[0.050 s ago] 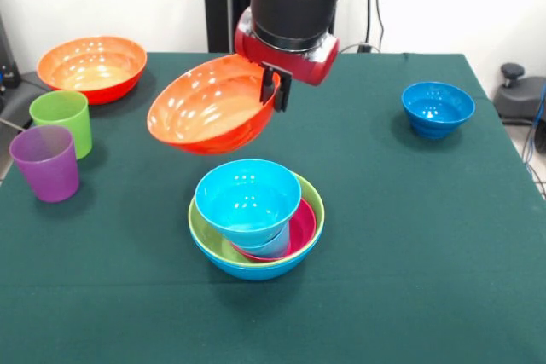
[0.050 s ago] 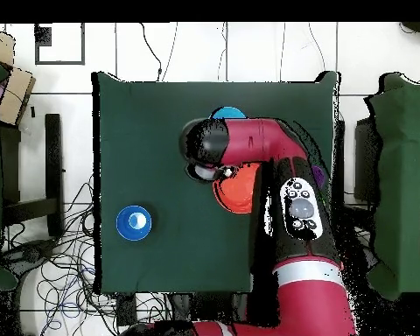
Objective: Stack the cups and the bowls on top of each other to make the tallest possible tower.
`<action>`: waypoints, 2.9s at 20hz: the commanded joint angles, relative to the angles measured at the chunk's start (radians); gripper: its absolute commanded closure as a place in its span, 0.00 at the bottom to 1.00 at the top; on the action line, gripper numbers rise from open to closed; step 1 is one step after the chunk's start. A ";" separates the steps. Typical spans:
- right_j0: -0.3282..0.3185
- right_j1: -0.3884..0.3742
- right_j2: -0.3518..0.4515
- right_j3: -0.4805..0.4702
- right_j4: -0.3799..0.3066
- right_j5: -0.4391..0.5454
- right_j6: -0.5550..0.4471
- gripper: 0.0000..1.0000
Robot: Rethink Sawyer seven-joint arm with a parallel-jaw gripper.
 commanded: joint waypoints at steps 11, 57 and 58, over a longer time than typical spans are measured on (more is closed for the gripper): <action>0.154 0.127 0.085 -0.615 -0.121 0.527 -0.176 1.00; 0.154 0.160 0.014 -0.523 -0.110 0.315 -0.154 1.00; 0.155 0.163 0.015 -0.529 -0.111 0.316 -0.155 1.00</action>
